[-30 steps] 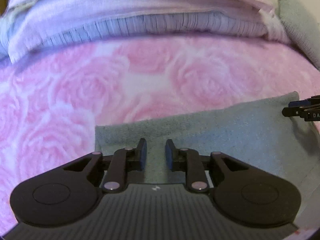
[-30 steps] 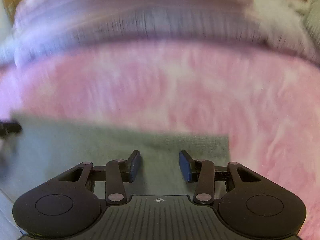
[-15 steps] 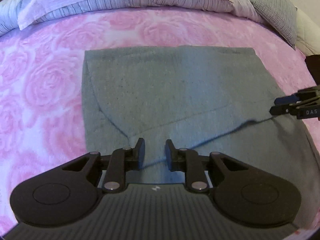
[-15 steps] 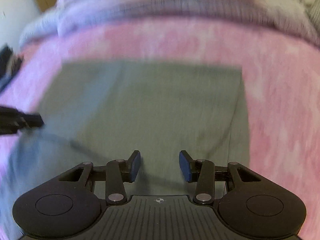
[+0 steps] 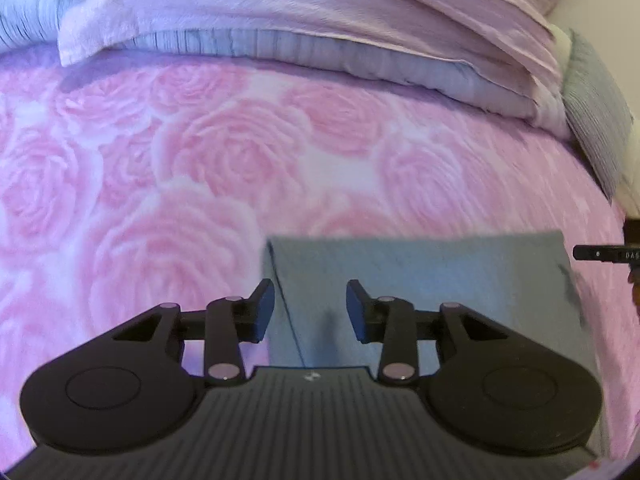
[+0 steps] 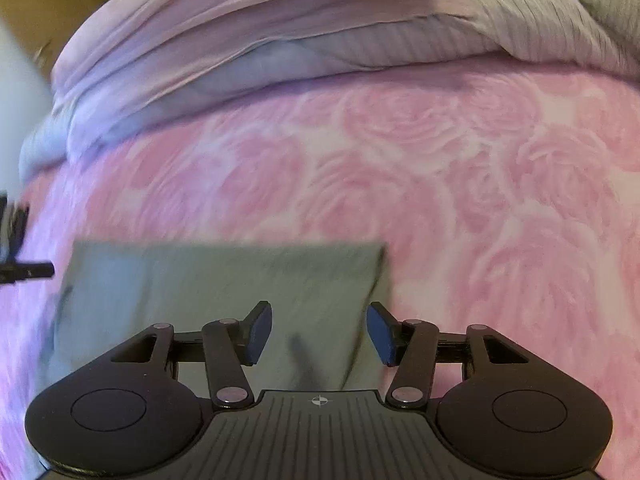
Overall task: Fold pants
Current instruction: 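Move both tools to the folded edge of the skirt, then grasp the folded edge with the left tool while the right tool grasps it too, then lift and fold the skirt over again with both tools, then release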
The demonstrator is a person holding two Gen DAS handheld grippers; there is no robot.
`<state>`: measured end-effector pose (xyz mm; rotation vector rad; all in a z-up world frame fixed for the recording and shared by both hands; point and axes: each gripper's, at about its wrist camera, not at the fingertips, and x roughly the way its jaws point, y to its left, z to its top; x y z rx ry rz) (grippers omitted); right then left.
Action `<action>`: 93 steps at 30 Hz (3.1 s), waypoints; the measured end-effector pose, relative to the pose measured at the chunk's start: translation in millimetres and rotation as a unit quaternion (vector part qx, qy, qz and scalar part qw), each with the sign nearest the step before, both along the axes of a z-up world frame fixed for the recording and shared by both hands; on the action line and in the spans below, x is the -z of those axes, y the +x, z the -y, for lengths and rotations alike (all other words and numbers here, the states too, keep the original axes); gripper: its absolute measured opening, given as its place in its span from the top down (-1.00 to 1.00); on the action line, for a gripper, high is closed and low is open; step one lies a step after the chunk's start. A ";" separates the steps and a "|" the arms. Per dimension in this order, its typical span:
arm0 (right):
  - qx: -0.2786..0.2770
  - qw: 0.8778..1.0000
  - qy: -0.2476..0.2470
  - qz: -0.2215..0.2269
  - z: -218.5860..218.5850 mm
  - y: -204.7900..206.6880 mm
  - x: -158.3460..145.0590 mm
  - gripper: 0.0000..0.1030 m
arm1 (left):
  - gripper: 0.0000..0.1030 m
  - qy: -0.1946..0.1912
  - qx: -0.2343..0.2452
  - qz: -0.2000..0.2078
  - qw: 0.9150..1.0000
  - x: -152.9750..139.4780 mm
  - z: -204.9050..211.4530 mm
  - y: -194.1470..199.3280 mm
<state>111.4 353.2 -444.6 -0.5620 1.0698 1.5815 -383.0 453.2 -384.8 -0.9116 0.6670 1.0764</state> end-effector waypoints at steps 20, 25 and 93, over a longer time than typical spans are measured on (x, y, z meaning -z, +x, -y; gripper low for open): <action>-0.052 0.997 -0.006 -0.061 -42.1 33.8 36.6 0.54 | 0.59 -0.020 0.052 0.037 0.998 34.0 -41.4 -6.6; -0.048 0.998 0.026 -0.045 -26.0 21.3 14.2 0.86 | 0.90 0.016 0.060 0.057 0.996 13.6 -26.0 -15.1; 0.269 0.949 -0.040 -0.156 432.3 -48.4 9.1 0.93 | 0.84 -0.002 -0.232 0.077 0.970 -0.6 465.6 -7.1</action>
